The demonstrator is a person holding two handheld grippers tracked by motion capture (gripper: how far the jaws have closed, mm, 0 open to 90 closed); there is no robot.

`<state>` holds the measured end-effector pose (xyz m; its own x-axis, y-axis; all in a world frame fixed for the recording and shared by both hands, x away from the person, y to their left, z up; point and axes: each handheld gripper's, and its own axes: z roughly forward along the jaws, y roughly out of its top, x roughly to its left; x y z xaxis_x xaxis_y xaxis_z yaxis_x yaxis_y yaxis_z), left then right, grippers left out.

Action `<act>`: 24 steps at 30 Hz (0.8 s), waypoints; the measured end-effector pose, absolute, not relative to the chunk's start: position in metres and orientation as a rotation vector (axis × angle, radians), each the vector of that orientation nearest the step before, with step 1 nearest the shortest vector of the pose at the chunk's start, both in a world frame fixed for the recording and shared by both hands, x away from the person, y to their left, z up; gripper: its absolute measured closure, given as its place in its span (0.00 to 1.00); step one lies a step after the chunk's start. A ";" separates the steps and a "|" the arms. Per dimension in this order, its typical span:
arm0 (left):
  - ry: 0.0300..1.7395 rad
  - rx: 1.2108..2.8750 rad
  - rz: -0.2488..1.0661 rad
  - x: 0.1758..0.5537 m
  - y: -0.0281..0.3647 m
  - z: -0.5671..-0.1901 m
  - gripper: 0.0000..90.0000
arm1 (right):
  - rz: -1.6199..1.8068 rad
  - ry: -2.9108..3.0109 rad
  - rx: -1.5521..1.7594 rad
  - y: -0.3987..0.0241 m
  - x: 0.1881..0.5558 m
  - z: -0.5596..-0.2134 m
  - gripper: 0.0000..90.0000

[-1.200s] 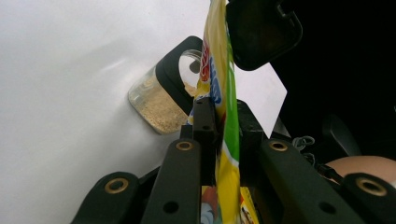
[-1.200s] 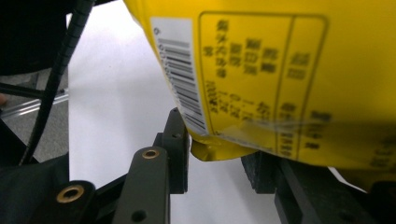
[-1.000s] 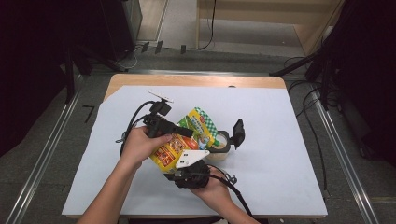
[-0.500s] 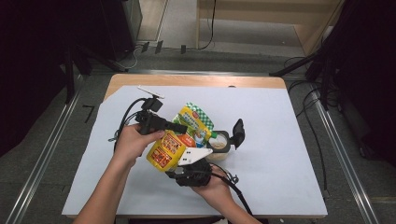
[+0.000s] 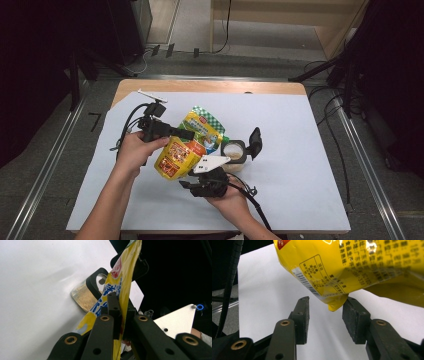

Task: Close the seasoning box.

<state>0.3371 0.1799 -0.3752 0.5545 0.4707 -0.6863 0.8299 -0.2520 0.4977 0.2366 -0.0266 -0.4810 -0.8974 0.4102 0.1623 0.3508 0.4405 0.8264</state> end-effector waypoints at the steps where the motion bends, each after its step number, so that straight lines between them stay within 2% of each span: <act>1: 1.057 1.895 -0.507 0.337 0.182 -0.375 1.00 | 1.478 2.607 0.691 -0.027 0.237 -0.481 0.65; 24: 1.141 1.777 -0.434 0.348 0.222 -0.376 1.00 | 1.482 2.582 0.776 -0.038 0.243 -0.479 0.64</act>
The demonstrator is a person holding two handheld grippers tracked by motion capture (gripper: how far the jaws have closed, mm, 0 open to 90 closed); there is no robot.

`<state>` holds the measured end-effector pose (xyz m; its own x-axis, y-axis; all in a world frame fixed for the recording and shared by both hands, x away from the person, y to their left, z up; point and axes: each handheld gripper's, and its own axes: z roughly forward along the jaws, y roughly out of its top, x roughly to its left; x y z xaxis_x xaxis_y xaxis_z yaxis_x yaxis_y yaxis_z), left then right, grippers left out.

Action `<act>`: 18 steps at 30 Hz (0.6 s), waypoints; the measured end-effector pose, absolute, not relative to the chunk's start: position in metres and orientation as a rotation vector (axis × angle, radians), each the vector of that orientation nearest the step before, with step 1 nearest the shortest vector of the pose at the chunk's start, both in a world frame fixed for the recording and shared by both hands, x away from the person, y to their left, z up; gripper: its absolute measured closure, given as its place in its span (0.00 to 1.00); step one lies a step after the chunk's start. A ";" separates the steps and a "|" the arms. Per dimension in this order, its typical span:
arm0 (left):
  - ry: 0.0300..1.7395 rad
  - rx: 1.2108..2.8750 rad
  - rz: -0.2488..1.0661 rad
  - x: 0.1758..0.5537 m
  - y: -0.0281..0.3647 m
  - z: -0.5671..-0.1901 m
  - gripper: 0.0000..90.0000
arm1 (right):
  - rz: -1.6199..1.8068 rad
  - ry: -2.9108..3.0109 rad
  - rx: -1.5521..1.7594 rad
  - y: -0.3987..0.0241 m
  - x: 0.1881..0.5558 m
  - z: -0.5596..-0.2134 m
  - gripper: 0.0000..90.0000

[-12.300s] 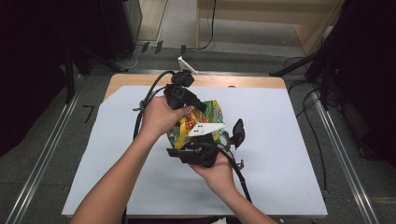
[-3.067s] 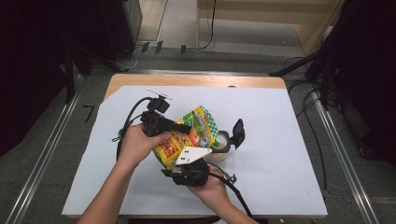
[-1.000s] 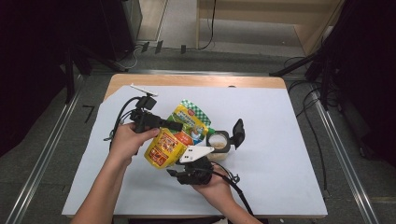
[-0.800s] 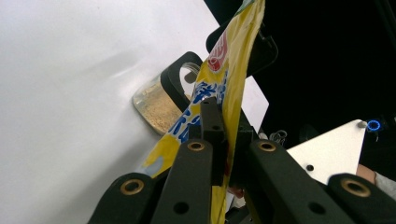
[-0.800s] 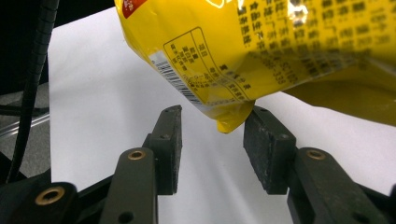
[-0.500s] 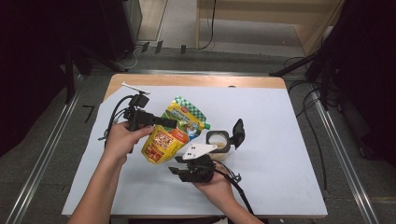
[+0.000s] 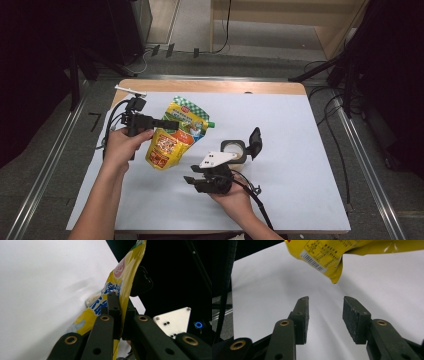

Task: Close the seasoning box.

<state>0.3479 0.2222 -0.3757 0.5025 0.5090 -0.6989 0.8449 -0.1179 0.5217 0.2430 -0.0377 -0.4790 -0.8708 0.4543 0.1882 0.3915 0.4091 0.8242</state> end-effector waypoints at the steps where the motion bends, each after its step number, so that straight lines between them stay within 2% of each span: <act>1: 1.151 1.775 -0.430 0.348 0.222 -0.375 1.00 | 1.482 2.580 0.773 -0.038 0.242 -0.478 0.64; 18: 1.161 1.745 -0.310 0.375 0.212 -0.397 1.00 | 1.467 2.584 0.852 -0.052 0.238 -0.480 0.64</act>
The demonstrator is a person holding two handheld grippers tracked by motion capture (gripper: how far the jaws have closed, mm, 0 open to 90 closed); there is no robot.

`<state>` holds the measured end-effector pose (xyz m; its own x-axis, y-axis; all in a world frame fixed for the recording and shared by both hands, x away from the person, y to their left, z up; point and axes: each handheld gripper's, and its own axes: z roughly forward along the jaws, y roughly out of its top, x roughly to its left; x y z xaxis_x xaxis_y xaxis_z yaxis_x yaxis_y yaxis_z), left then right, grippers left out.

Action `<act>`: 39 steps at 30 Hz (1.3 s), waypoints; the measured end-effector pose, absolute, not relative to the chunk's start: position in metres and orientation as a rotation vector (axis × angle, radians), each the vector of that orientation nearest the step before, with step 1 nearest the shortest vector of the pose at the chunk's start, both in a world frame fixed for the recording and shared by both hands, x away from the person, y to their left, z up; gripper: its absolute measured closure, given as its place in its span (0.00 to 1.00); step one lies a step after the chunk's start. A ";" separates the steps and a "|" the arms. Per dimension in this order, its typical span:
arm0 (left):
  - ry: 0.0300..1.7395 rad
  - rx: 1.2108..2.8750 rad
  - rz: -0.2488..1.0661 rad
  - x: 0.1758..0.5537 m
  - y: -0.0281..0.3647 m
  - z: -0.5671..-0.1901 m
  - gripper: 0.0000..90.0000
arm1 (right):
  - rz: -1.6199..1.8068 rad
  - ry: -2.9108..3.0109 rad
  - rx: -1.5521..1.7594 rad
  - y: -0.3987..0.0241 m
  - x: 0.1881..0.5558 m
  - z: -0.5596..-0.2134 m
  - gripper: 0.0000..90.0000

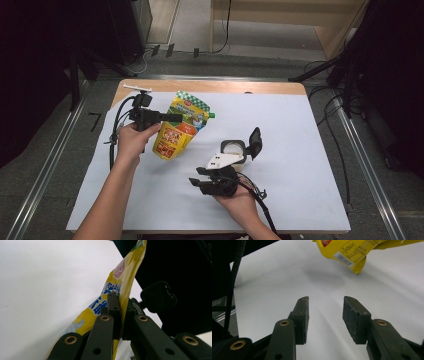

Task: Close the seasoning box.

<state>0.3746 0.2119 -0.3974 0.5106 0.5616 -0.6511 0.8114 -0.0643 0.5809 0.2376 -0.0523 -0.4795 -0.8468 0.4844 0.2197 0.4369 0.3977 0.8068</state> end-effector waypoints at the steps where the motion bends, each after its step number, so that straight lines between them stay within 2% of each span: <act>1: 1.158 1.743 -0.311 0.376 0.212 -0.399 1.00 | 1.466 2.580 0.857 -0.053 0.237 -0.480 0.64; 17: 1.165 1.763 -0.295 0.373 0.220 -0.408 0.99 | 1.500 2.538 0.874 -0.062 0.241 -0.473 0.65; 23: 1.155 1.831 -0.249 0.363 0.229 -0.401 0.99 | 1.516 2.533 0.846 -0.060 0.241 -0.471 0.65; 39: 1.135 1.791 -0.278 0.327 0.259 -0.408 0.95 | 1.533 2.545 0.773 -0.049 0.245 -0.467 0.65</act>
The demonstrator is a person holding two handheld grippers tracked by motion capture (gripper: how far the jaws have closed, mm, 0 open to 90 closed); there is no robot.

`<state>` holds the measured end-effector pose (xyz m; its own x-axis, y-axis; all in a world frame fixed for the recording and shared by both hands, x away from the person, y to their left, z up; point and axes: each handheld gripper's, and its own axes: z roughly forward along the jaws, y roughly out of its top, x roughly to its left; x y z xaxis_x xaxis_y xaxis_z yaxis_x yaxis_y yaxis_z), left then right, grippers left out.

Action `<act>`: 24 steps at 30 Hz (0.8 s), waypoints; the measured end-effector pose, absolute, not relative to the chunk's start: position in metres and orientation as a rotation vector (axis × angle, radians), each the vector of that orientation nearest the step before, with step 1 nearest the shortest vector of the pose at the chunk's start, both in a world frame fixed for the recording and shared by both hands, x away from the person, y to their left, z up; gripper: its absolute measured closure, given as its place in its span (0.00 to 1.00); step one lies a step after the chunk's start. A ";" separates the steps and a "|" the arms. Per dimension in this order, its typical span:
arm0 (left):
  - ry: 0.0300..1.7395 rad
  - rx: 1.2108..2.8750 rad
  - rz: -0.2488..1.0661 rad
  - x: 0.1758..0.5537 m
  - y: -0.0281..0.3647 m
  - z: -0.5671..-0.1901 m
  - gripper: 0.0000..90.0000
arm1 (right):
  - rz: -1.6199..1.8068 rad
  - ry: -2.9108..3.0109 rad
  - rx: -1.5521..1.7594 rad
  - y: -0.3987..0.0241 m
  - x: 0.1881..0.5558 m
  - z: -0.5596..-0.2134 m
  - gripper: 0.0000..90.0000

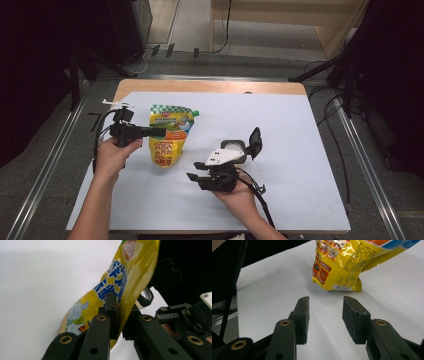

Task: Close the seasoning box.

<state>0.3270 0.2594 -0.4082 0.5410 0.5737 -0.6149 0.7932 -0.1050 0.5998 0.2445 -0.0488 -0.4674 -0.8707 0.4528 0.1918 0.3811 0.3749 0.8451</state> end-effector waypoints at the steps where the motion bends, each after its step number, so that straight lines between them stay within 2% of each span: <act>1: 1.133 1.791 -0.273 0.325 0.261 -0.409 0.95 | 1.532 2.546 0.775 -0.048 0.244 -0.467 0.65; 8: 1.139 1.785 -0.284 0.314 0.268 -0.413 0.93 | 1.533 2.552 0.772 -0.047 0.245 -0.468 0.65; 17: 1.130 1.797 -0.262 0.301 0.274 -0.416 0.86 | 1.533 2.552 0.774 -0.049 0.245 -0.468 0.65; 20: 1.126 1.805 -0.253 0.298 0.276 -0.417 0.82 | 1.529 2.555 0.774 -0.048 0.244 -0.468 0.65; 24: 1.111 1.833 -0.201 0.295 0.275 -0.416 0.73 | 1.528 2.552 0.774 -0.049 0.245 -0.468 0.65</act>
